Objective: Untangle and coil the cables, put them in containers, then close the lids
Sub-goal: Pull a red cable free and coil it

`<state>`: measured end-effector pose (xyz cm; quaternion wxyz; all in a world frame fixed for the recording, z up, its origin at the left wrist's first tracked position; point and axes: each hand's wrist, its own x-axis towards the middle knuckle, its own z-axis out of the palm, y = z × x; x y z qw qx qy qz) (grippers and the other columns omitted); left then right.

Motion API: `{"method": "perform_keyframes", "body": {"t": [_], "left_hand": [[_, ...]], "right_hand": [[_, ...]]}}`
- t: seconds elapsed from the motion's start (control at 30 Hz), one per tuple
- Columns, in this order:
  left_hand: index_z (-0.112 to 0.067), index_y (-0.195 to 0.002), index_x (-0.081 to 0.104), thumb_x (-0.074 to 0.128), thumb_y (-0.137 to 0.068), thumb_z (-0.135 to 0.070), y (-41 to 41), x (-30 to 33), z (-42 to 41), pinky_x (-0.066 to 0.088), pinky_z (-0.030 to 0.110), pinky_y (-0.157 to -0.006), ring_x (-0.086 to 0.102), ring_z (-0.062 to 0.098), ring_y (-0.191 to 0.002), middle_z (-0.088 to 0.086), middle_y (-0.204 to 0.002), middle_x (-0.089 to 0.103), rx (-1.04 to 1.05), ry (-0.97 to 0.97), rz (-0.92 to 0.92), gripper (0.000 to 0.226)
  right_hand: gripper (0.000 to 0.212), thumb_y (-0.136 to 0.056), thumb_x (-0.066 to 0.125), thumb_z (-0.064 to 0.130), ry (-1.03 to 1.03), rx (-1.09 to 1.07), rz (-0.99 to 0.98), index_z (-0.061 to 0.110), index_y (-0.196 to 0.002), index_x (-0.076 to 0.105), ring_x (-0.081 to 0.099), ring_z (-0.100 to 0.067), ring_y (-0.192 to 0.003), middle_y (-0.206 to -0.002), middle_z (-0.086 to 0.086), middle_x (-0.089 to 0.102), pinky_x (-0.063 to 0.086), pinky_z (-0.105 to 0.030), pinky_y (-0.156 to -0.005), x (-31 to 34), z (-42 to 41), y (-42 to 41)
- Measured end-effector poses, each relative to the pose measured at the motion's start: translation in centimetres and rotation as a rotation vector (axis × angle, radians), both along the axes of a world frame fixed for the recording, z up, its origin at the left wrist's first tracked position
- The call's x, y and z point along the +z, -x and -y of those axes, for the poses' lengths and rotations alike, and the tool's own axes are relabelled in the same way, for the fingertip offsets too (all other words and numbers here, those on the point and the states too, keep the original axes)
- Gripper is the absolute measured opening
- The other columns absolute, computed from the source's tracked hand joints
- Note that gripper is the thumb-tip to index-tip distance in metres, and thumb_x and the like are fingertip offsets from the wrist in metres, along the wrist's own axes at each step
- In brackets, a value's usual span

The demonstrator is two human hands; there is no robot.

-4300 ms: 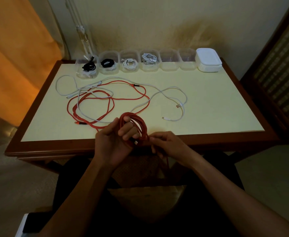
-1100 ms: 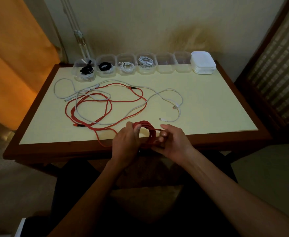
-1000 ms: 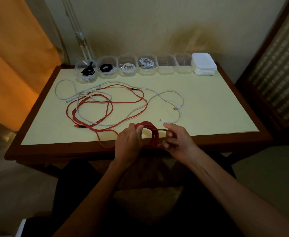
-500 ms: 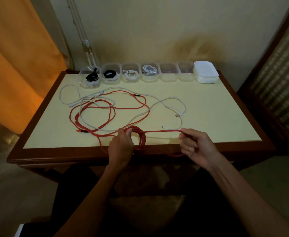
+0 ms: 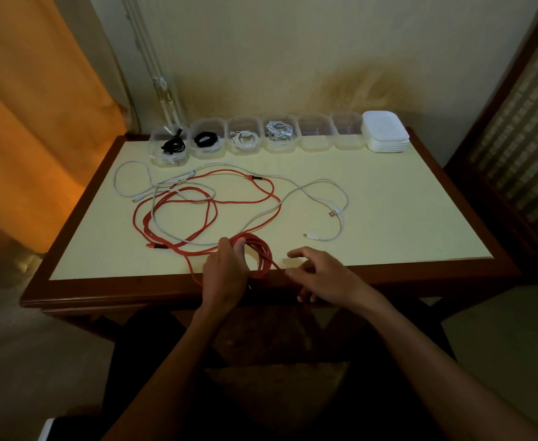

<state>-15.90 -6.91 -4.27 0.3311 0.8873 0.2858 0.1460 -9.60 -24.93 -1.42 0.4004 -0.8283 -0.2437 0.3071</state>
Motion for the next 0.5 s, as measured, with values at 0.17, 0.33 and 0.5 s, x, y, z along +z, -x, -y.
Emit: {"method": "perform_keyframes", "body": {"t": [0.17,0.33,0.5], "left_hand": [[-0.003,-0.111,0.059,0.038,-0.105,-0.025,-0.4,0.4,-0.4,0.042,0.019,-0.062,0.052,0.01,-0.074,0.005,-0.093,0.06,0.009,0.104,0.029,0.03],[-0.005,-0.115,0.059,0.042,-0.103,-0.023,0.2,0.5,-0.1,0.045,0.017,-0.064,0.056,0.009,-0.075,0.005,-0.096,0.062,-0.072,0.074,0.027,0.028],[-0.006,-0.115,0.055,0.044,-0.102,-0.025,0.2,0.6,0.8,0.042,0.008,-0.051,0.052,0.004,-0.063,-0.015,-0.077,0.047,-0.083,0.018,0.051,0.025]], "right_hand": [[0.015,-0.097,0.062,0.021,-0.085,0.044,0.192,0.01,-0.096,0.072,0.06,0.001,-0.054,-0.068,0.008,0.065,0.041,-0.011,-0.055,-0.7,-0.8,0.8],[0.029,-0.098,0.055,0.041,-0.129,-0.087,0.08,0.016,-0.106,0.065,0.069,-0.009,-0.067,-0.088,0.005,0.07,0.048,-0.019,-0.06,-1.5,-1.0,1.7],[0.032,-0.098,0.057,0.038,-0.204,-0.06,-0.32,0.02,-0.124,0.051,0.054,-0.008,-0.048,-0.082,-0.007,0.073,0.04,-0.019,-0.047,-1.5,-1.1,2.8]]}}
